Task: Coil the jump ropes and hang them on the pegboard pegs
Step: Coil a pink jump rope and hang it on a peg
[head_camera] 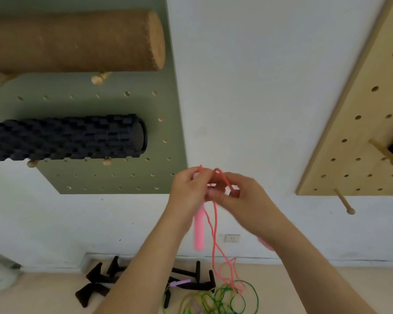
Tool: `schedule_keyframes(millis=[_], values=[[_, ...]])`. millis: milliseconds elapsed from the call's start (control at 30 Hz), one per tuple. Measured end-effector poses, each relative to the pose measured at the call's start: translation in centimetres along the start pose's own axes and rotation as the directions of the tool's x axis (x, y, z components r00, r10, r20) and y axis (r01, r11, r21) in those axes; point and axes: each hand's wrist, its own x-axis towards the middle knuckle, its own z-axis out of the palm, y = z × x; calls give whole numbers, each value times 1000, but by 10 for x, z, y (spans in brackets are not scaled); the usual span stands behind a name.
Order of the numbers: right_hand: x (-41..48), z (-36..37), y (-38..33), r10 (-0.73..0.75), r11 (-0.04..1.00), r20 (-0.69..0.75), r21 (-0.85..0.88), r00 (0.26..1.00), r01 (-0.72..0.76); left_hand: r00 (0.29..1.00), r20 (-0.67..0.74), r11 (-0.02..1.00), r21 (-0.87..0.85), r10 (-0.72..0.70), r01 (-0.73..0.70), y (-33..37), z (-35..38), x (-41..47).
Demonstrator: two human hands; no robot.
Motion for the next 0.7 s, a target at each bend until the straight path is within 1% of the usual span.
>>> schedule_keyframes(millis=[33,67,100,133,167,200,267,300,367,433,500,533,567,600,633,667,700], values=[[3,-7,-2,73,987,-41,143,996,-66,1000,18,998,-59,-13,14,-6,-5,0],[9,-16,-3,169,930,-55,338,984,-141,997,67,994,-105,-28,35,-12,-10,-2],[15,-26,-5,252,817,-30,542,967,-196,990,134,989,-135,-40,58,-17,-13,-6],[22,-34,-5,308,679,10,698,951,-228,976,211,987,-140,-44,75,-23,-13,-11],[28,-40,-6,349,556,44,795,936,-244,955,294,987,-131,-47,89,-28,-11,-17],[34,-42,-7,377,465,67,849,924,-252,928,369,985,-134,-50,106,-34,-7,-24],[45,-38,-9,417,365,90,895,904,-257,877,478,969,-192,-47,157,-46,5,-35],[49,-34,-9,437,328,93,910,895,-255,867,497,965,-204,-43,165,-49,11,-39],[56,-25,-5,489,270,73,935,869,-230,868,495,972,-187,-33,144,-52,20,-42],[59,-19,-1,548,246,28,950,836,-194,878,477,973,-191,-25,132,-49,25,-43],[59,-15,1,577,264,-18,950,816,-166,902,432,982,-165,-13,94,-45,26,-41],[58,-14,3,577,301,-37,938,816,-170,914,406,990,-127,-1,57,-44,26,-41],[55,-13,4,567,372,-54,907,822,-197,923,384,997,-74,13,17,-44,25,-40],[52,-13,5,550,506,-85,825,831,-250,930,366,1000,-7,28,-27,-44,25,-40],[45,-14,7,516,681,-136,664,846,-309,938,345,997,54,38,-61,-44,24,-39],[35,-17,10,454,819,-187,473,871,-326,946,320,994,74,48,-75,-42,24,-39],[22,-19,13,393,892,-198,321,898,-319,957,284,996,53,56,-74,-39,23,-37]])
